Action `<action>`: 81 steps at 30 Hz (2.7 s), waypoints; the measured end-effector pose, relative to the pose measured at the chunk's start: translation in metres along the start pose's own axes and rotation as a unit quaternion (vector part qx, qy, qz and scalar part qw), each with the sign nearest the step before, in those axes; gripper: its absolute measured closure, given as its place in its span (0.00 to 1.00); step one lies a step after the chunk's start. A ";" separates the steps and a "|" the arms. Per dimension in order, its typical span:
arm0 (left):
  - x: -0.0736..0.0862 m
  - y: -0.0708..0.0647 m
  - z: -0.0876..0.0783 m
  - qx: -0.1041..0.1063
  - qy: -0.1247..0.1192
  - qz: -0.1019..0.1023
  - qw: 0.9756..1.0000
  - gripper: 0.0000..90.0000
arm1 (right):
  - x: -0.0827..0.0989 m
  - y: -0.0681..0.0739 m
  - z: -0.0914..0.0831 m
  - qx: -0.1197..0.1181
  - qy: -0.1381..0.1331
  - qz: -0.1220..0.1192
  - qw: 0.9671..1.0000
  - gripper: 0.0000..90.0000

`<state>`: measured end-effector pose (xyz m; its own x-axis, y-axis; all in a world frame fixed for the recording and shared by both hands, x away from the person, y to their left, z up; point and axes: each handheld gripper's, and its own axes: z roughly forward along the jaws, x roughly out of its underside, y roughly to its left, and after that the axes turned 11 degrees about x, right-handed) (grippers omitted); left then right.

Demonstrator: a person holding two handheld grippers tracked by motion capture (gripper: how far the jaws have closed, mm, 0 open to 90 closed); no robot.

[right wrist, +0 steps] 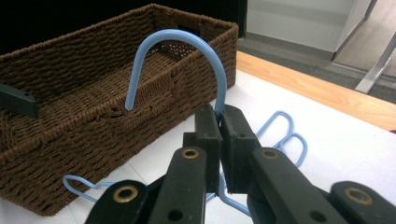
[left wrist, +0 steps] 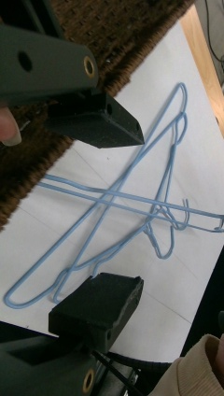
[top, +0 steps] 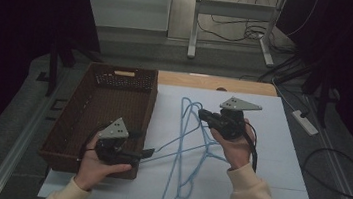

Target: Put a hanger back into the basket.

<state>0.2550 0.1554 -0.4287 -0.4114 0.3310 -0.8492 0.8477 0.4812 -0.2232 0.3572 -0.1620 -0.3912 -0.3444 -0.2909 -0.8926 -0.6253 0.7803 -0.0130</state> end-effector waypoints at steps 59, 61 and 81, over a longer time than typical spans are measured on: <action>-0.069 0.000 0.101 0.048 0.148 0.008 0.988 0.96 | -0.010 -0.014 -0.041 -0.029 -0.044 0.005 0.999 0.96; -0.070 -0.001 0.098 0.045 0.139 0.008 0.989 0.96 | -0.010 -0.015 -0.042 -0.029 -0.050 0.007 0.998 0.95; -0.077 0.014 0.044 0.025 0.049 -0.020 0.998 0.97 | 0.021 -0.028 -0.058 -0.010 -0.065 -0.009 0.998 0.41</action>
<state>0.3136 0.1010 -0.3877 -0.4749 0.3914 -0.7882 0.8442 0.4556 -0.2823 0.3267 -0.2218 -0.3834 -0.2396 -0.2291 -0.9435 -0.6443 0.7644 -0.0220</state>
